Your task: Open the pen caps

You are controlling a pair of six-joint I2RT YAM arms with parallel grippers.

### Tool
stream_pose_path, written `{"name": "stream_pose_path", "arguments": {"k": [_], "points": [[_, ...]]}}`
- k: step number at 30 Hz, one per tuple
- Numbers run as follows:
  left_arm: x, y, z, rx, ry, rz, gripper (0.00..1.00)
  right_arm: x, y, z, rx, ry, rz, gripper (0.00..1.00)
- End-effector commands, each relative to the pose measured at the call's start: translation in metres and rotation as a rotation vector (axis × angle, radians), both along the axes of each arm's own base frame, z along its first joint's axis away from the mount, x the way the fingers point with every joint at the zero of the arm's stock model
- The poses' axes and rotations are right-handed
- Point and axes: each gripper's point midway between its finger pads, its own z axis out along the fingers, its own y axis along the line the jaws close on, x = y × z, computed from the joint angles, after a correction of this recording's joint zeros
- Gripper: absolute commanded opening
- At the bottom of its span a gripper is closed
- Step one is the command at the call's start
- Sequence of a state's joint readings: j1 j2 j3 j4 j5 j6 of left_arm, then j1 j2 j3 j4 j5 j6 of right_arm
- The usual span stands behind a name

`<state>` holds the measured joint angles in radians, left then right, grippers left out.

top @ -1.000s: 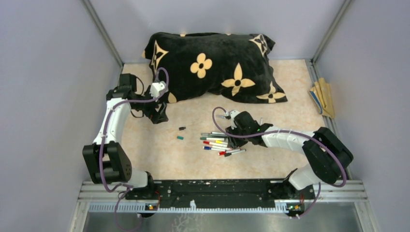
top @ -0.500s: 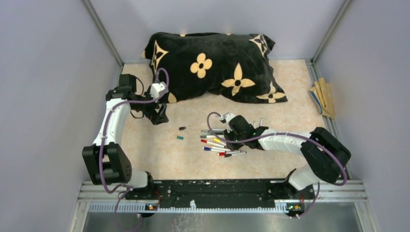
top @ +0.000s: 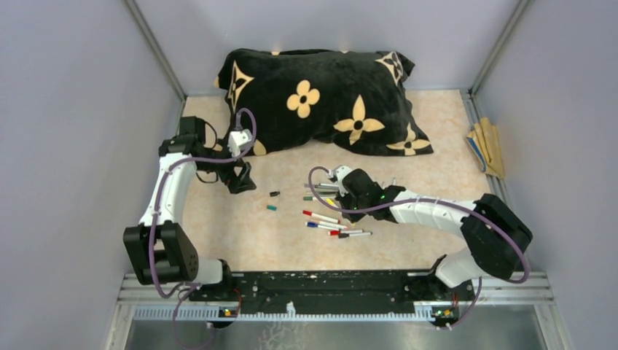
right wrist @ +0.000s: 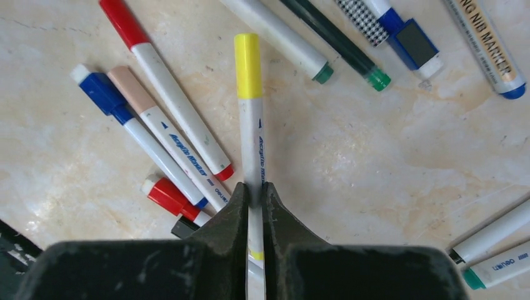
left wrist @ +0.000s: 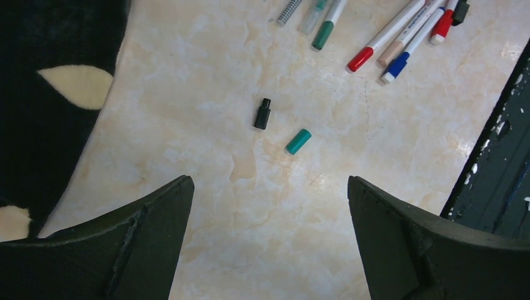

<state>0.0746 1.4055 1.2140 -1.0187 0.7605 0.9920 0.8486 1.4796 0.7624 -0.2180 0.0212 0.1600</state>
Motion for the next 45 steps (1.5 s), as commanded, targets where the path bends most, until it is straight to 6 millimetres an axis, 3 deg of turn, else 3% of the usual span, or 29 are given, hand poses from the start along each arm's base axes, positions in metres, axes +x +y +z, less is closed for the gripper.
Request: {"name": "stream_pose_path", "arguments": {"k": [1,5,9,14,20,24,31,36,42,45], "points": [[-0.023,-0.020,0.011,-0.100,-0.085,-0.138,0.99,0.008,0.017,0.051,0.094,-0.085,0.036,0.00],[-0.036,-0.035,0.014,-0.162,-0.161,-0.254,0.98,0.000,0.029,0.072,0.176,-0.066,0.075,0.00],[-0.046,-0.048,0.020,-0.190,-0.257,-0.369,0.98,-0.010,0.058,0.105,0.308,0.003,0.136,0.00],[-0.054,-0.063,0.022,-0.036,-0.462,-0.562,0.98,-0.027,0.099,0.135,0.466,0.164,0.224,0.00],[-0.054,-0.086,0.026,0.167,-0.744,-0.761,0.98,-0.038,0.127,0.145,0.545,0.316,0.289,0.00],[-0.057,-0.093,0.016,0.239,-0.764,-0.848,0.95,-0.040,0.137,0.152,0.580,0.351,0.314,0.00],[-0.069,-0.089,-0.014,0.335,-0.711,-0.936,0.78,-0.044,0.145,0.162,0.635,0.389,0.333,0.00],[-0.072,-0.093,-0.013,0.330,-0.702,-0.935,0.65,-0.041,0.150,0.166,0.653,0.392,0.329,0.00],[-0.066,-0.094,-0.013,0.340,-0.689,-0.889,0.40,-0.037,0.154,0.166,0.669,0.389,0.310,0.00],[-0.068,-0.098,-0.009,0.314,-0.681,-0.873,0.20,-0.035,0.157,0.168,0.693,0.388,0.301,0.00]]}}
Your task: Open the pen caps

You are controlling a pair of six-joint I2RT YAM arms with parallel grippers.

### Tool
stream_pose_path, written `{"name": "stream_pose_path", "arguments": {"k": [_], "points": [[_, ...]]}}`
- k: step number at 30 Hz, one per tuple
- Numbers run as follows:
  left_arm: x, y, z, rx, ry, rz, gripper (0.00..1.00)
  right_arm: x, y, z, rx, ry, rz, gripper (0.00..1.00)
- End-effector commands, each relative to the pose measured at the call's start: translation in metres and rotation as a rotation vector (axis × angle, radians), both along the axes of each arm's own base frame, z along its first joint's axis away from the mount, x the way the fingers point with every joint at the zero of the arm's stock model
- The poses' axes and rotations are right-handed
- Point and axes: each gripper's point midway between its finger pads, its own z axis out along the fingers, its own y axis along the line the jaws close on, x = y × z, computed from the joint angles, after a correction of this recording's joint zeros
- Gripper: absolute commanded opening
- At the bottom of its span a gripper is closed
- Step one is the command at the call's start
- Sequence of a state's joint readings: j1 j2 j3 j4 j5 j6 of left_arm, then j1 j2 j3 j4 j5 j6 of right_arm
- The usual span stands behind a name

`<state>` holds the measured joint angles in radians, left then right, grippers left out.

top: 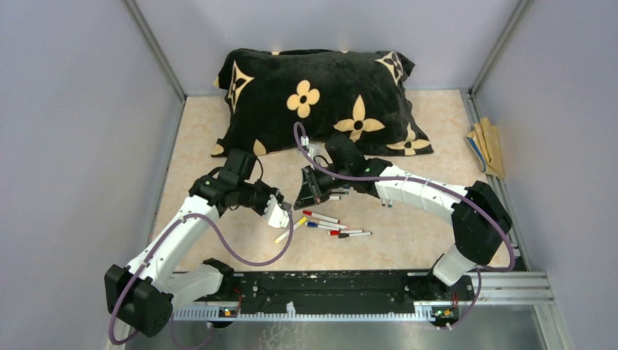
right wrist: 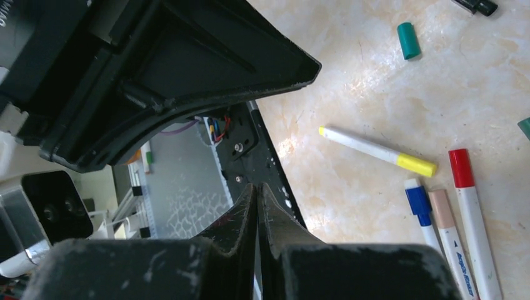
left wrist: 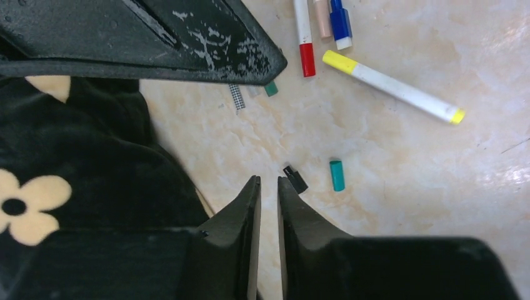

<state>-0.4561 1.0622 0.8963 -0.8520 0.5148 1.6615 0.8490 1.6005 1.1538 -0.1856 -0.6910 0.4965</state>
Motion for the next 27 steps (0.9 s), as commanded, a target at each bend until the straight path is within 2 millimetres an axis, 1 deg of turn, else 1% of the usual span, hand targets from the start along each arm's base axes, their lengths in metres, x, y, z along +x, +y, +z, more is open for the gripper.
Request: {"name": "stream_pose_path", "arguments": {"k": [1,2,3,4,5,8,9,10,11,12,13,15,16,18,20,22,23,24,25,27], "points": [[-0.002,-0.007,0.004,-0.032,0.016,0.007,0.13,0.009,0.018,0.021,0.085,-0.031,-0.009,0.00],[-0.004,-0.005,0.000,-0.024,0.024,0.010,0.09,0.012,0.018,0.017,0.074,-0.034,-0.027,0.00],[-0.005,-0.003,-0.004,-0.012,0.028,0.015,0.08,0.015,0.017,0.013,0.057,-0.040,-0.048,0.02],[-0.007,0.000,-0.009,0.006,0.038,0.022,0.08,0.019,0.014,0.007,0.033,-0.046,-0.071,0.07],[-0.007,0.005,-0.016,0.025,0.051,0.043,0.08,0.022,0.011,-0.001,0.006,-0.052,-0.103,0.09],[-0.003,0.017,-0.027,0.058,0.091,0.167,0.11,0.032,-0.004,-0.017,-0.065,-0.089,-0.200,0.24],[-0.003,0.021,-0.034,0.076,0.123,0.201,0.16,0.035,-0.009,-0.021,-0.087,-0.109,-0.230,0.30],[-0.005,0.023,-0.040,0.091,0.159,0.227,0.29,0.037,-0.015,-0.025,-0.114,-0.128,-0.260,0.33],[-0.011,0.025,-0.045,0.102,0.201,0.238,0.45,0.039,-0.023,-0.030,-0.140,-0.140,-0.290,0.36],[-0.017,0.025,-0.050,0.110,0.233,0.227,0.55,0.041,-0.031,-0.033,-0.163,-0.148,-0.327,0.39],[-0.023,0.024,-0.054,0.114,0.254,0.205,0.60,0.041,-0.039,-0.036,-0.178,-0.158,-0.357,0.42],[-0.029,0.023,-0.058,0.098,0.249,0.175,0.65,0.041,-0.055,-0.039,-0.193,-0.166,-0.415,0.48],[-0.027,0.023,-0.057,0.087,0.237,0.195,0.65,0.040,-0.061,-0.041,-0.205,-0.169,-0.438,0.51],[-0.013,0.023,-0.053,0.042,0.213,0.268,0.65,0.035,-0.068,-0.047,-0.252,-0.185,-0.484,0.54],[0.000,0.031,-0.047,-0.006,0.266,0.337,0.65,0.027,-0.062,-0.049,-0.301,-0.231,-0.493,0.55],[0.017,0.043,-0.041,-0.075,0.366,0.449,0.65,0.018,-0.049,-0.053,-0.334,-0.238,-0.488,0.57],[0.026,0.053,-0.039,-0.105,0.420,0.509,0.65,0.014,-0.042,-0.055,-0.348,-0.227,-0.487,0.57],[0.039,0.063,-0.034,-0.147,0.452,0.572,0.65,0.010,-0.034,-0.057,-0.351,-0.212,-0.487,0.56],[0.046,0.074,-0.031,-0.198,0.491,0.618,0.65,0.007,-0.026,-0.060,-0.351,-0.195,-0.486,0.56],[0.056,0.103,-0.034,-0.255,0.540,0.720,0.65,0.000,-0.011,-0.066,-0.361,-0.167,-0.474,0.56]]}}
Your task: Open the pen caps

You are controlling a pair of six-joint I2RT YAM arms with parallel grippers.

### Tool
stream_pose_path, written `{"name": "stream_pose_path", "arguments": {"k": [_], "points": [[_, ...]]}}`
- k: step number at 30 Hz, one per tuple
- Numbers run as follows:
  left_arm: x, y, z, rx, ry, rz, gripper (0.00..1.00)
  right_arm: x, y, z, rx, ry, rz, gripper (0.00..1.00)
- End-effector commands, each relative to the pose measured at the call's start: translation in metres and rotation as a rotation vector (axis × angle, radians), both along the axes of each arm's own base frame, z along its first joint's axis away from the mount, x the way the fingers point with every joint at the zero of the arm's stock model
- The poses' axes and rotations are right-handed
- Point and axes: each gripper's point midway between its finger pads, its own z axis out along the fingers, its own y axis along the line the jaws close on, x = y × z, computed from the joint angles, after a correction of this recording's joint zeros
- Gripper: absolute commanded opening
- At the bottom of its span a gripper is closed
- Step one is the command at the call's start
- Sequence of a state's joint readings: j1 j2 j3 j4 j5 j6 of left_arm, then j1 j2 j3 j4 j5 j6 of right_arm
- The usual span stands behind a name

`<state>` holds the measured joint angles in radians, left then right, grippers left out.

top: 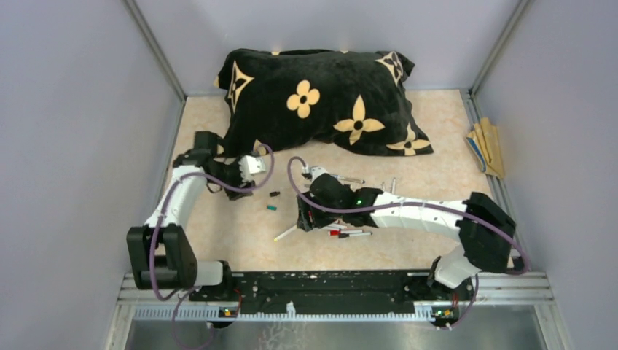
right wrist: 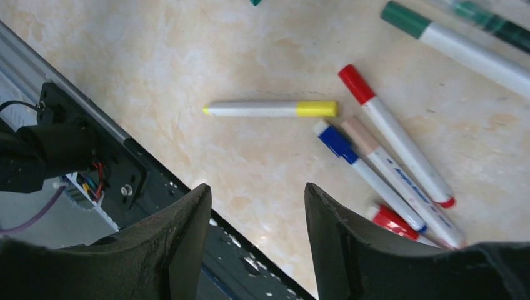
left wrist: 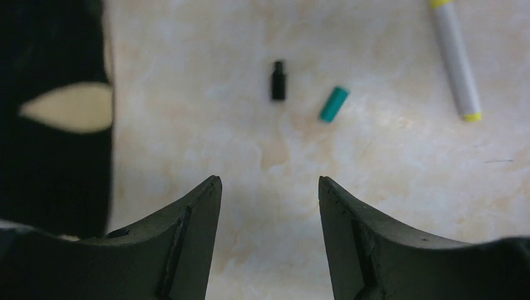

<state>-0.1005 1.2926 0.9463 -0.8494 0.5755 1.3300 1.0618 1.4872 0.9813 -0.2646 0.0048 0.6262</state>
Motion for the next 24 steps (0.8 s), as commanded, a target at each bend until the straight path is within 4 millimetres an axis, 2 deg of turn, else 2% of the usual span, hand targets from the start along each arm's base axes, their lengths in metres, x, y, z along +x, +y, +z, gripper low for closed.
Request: {"name": "stream_pose_path", "arguments": {"k": [1,3,5,10,16,24], "points": [[0.015,0.038,0.006,-0.192,0.119,0.219,0.65,0.000,0.032,0.000,-0.008,0.018,-0.063,0.56],[0.022,0.064,0.002,-0.226,0.138,0.314,0.65,-0.005,0.047,-0.004,-0.003,0.045,-0.039,0.56],[0.025,0.080,0.003,-0.274,0.158,0.374,0.65,-0.009,0.060,-0.010,-0.006,0.072,-0.013,0.56],[0.028,0.103,0.013,-0.383,0.203,0.451,0.66,-0.012,0.076,-0.029,-0.032,0.104,0.001,0.57],[0.031,0.118,0.017,-0.409,0.203,0.493,0.66,-0.017,0.082,-0.052,-0.083,0.161,-0.014,0.57],[0.028,0.115,0.031,-0.416,0.168,0.494,0.66,-0.019,0.079,-0.071,-0.094,0.192,-0.061,0.63]]}}
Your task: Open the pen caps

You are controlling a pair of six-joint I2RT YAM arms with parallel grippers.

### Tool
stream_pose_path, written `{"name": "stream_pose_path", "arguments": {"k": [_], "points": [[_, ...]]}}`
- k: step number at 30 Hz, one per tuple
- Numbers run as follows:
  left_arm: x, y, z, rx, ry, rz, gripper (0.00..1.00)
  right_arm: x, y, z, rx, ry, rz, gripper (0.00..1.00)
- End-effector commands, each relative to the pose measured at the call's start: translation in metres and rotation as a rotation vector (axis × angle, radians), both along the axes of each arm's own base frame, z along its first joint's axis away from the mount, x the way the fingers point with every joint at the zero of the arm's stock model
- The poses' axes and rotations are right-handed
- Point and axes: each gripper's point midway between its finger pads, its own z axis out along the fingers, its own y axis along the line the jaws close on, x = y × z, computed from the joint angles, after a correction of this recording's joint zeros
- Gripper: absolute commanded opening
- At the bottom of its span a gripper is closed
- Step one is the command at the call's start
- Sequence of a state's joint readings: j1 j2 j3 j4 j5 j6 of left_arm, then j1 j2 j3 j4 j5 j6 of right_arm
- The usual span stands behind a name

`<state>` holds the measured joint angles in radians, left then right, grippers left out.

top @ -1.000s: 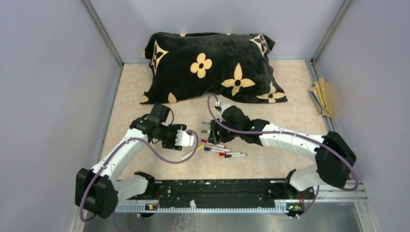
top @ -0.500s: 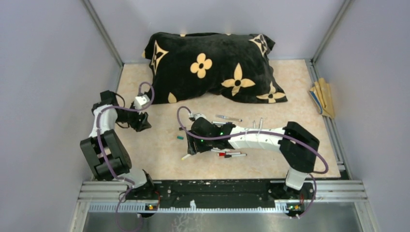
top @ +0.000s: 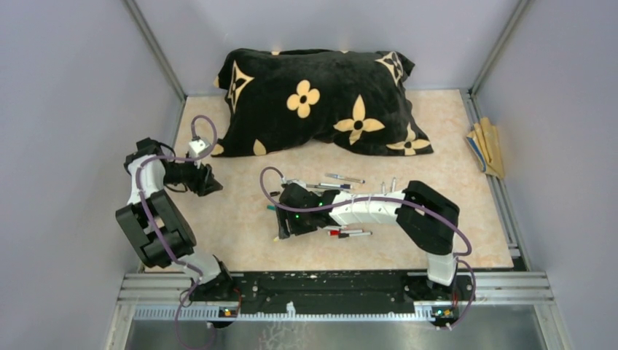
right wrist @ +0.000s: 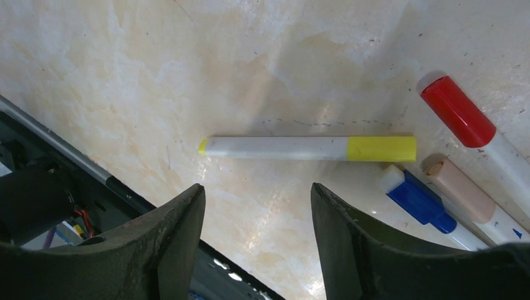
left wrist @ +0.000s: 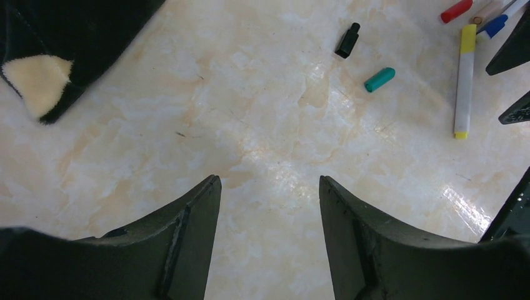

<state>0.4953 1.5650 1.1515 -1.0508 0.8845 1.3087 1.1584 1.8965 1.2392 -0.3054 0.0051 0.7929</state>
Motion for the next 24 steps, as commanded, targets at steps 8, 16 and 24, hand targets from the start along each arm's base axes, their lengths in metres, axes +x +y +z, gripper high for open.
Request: {"name": "stream_pose_path", "arguments": {"k": [8,16,24], "points": [[-0.005,-0.013,0.029,-0.027,-0.104,-0.042,0.66,0.017,0.009,0.000,0.004,-0.048,-0.132,0.68],[-0.007,-0.015,0.033,-0.021,-0.123,-0.051,0.66,0.036,0.012,-0.008,-0.081,-0.121,-0.130,0.68],[-0.003,-0.015,0.039,-0.034,-0.134,-0.053,0.66,0.052,0.010,-0.009,-0.140,-0.206,-0.111,0.62]]}}
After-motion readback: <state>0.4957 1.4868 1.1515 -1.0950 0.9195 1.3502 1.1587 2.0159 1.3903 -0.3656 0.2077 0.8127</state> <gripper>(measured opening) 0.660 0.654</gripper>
